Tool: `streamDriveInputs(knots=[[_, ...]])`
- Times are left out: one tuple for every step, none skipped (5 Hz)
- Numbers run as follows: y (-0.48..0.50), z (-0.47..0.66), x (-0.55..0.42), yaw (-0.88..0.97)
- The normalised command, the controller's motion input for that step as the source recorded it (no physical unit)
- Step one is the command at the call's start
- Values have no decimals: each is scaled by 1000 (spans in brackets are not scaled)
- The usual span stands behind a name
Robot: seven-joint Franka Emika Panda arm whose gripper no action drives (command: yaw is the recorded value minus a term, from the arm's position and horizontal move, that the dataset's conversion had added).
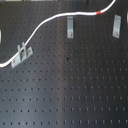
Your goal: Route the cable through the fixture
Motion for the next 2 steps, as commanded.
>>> streamDriveInputs(knots=[[-71,-2,-4,0],[15,0,-19,0]])
